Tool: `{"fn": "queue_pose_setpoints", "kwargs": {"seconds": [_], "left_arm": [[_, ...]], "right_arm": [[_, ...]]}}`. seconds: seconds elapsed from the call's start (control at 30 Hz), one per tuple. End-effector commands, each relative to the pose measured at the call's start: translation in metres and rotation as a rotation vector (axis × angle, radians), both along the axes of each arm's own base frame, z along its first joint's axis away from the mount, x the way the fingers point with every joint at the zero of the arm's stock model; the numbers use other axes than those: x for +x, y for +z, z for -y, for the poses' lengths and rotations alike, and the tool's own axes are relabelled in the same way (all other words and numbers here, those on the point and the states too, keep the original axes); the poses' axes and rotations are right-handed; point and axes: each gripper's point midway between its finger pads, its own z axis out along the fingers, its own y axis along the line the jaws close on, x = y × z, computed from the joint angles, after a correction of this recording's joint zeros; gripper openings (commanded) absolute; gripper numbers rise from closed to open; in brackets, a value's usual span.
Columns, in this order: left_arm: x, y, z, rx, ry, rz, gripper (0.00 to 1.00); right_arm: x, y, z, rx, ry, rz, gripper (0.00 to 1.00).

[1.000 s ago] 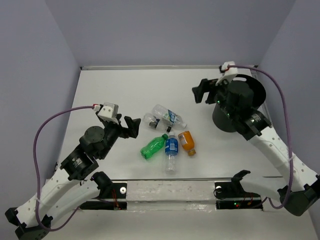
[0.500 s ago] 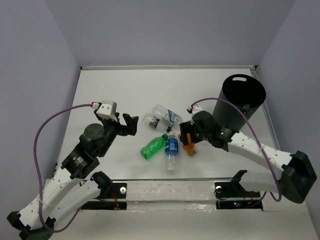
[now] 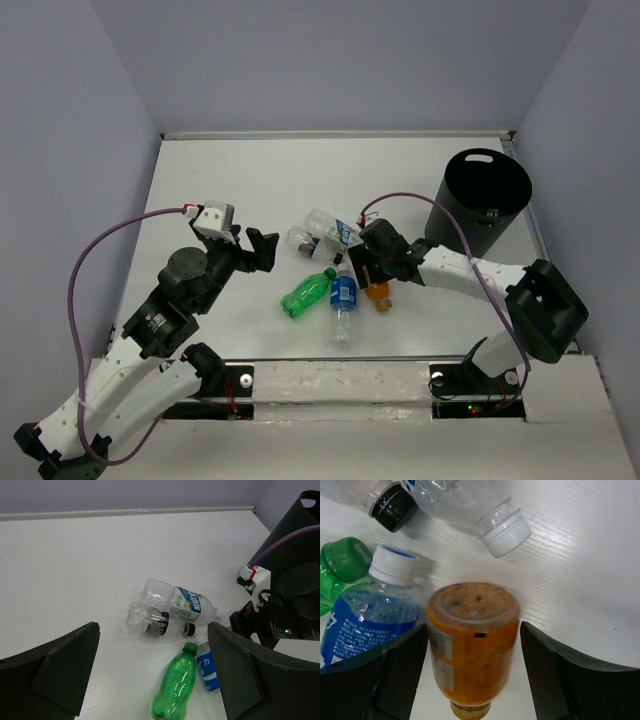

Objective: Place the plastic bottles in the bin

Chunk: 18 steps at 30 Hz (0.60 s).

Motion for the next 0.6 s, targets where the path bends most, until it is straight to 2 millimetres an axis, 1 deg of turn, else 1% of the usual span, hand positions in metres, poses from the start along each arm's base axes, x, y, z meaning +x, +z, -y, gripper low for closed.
{"fn": "queue_pose_setpoints", "kwargs": {"seconds": [0.0, 0.03, 0.07, 0.13, 0.17, 0.2, 0.23, 0.3, 0.33, 0.37, 0.43, 0.47, 0.5, 0.53, 0.57], "left_arm": [[0.002, 0.010, 0.001, -0.017, -0.008, 0.041, 0.99], [0.002, 0.010, 0.001, -0.018, -0.008, 0.041, 0.99], [0.002, 0.010, 0.001, -0.016, -0.007, 0.041, 0.99], [0.002, 0.010, 0.002, -0.018, -0.008, 0.041, 0.99], [0.002, 0.010, 0.002, -0.017, -0.010, 0.039, 0.99], [0.003, 0.009, 0.002, -0.018, -0.011, 0.037, 0.99], [0.003, 0.010, 0.003, -0.018, -0.011, 0.037, 0.99], [0.004, 0.008, 0.002, -0.015, -0.008, 0.034, 0.99], [0.004, 0.009, 0.002, -0.015, -0.011, 0.035, 0.99], [0.004, 0.008, 0.002, -0.015, -0.010, 0.034, 0.99], [0.004, 0.010, 0.002, -0.018, -0.011, 0.039, 0.99], [0.003, 0.010, 0.002, -0.019, -0.013, 0.040, 0.99], [0.003, 0.011, 0.002, -0.022, -0.014, 0.040, 0.99], [0.004, 0.012, 0.001, -0.024, -0.011, 0.042, 0.99], [0.003, 0.012, 0.001, -0.027, -0.014, 0.043, 0.99]], "right_arm": [[0.020, 0.013, -0.002, -0.007, -0.038, 0.083, 0.73], [0.020, 0.012, 0.000, -0.009, -0.045, 0.084, 0.65], [0.019, 0.014, 0.002, -0.005, -0.051, 0.090, 0.60], [0.015, 0.025, 0.007, 0.014, -0.058, 0.113, 0.47], [0.014, 0.031, 0.007, 0.031, -0.058, 0.125, 0.47], [0.010, 0.036, 0.009, 0.036, -0.056, 0.124, 0.44], [0.007, 0.053, 0.008, 0.077, -0.046, 0.144, 0.42], [0.000, 0.070, 0.010, 0.105, -0.035, 0.149, 0.41], [-0.003, 0.096, 0.008, 0.166, -0.027, 0.186, 0.41], [-0.004, 0.111, 0.009, 0.197, -0.025, 0.214, 0.41], [0.001, 0.149, 0.016, 0.244, -0.057, 0.318, 0.41], [0.007, 0.192, 0.022, 0.296, -0.091, 0.419, 0.41], [0.014, 0.215, 0.032, 0.285, -0.124, 0.496, 0.41], [0.025, 0.240, 0.055, 0.241, -0.230, 0.600, 0.41], [0.033, 0.283, 0.065, 0.277, -0.292, 0.709, 0.41]]}}
